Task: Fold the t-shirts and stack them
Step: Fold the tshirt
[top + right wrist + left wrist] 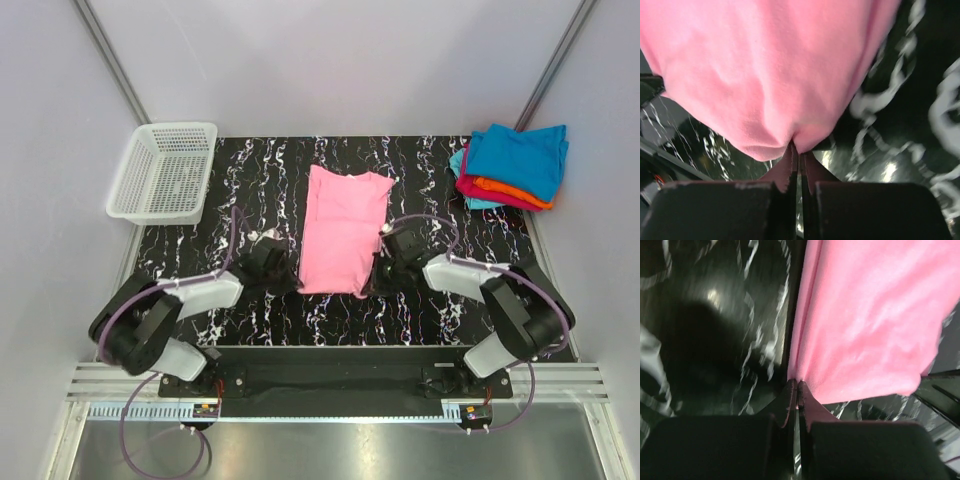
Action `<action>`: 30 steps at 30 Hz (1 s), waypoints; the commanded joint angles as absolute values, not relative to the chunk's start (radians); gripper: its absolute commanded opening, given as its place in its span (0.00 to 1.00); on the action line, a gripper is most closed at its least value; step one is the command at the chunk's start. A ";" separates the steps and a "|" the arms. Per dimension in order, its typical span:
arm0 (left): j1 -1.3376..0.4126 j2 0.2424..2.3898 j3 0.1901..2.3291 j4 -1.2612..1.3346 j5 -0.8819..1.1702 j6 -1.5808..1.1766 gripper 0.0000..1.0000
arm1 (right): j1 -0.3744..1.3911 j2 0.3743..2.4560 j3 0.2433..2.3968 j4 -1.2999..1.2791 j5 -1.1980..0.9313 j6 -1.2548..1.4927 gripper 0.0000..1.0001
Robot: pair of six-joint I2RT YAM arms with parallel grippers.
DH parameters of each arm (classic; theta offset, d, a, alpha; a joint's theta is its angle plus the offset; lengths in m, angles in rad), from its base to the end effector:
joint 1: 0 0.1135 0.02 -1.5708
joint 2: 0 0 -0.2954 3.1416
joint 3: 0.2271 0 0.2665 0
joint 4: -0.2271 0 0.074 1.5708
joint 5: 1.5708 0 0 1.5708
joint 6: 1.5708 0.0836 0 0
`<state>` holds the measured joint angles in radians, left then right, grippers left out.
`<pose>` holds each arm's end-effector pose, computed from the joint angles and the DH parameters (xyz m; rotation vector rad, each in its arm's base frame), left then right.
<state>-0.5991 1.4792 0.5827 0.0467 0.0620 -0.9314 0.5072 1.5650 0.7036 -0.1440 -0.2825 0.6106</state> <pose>0.2497 -0.1768 0.1240 -0.3950 2.5371 -0.7279 0.2646 0.1737 0.1207 0.0283 2.7147 0.7448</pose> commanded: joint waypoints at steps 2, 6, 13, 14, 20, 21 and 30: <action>-0.698 1.324 0.513 -0.084 -0.147 -0.949 0.00 | 0.635 1.467 0.620 -0.236 -0.141 0.738 0.00; -0.767 1.122 0.450 -0.219 -0.279 -1.014 0.00 | 0.728 1.378 0.588 -0.311 -0.046 0.810 0.00; -0.838 0.809 0.376 -0.408 -0.394 -1.098 0.00 | 0.778 1.172 0.586 -0.497 0.090 0.870 0.00; -0.839 0.758 0.373 -0.429 -0.400 -1.098 0.00 | 0.779 1.154 0.592 -0.515 0.098 0.870 0.00; -0.845 0.680 0.413 -0.471 -0.420 -1.074 0.00 | 0.782 1.080 0.689 -0.652 0.176 0.842 0.00; -0.848 0.678 0.420 -0.474 -0.425 -1.068 0.00 | 0.782 1.072 0.702 -0.675 0.193 0.836 0.00; -0.853 0.778 0.624 -0.499 -0.569 -0.987 0.00 | 0.782 1.106 0.902 -0.768 0.330 0.738 0.00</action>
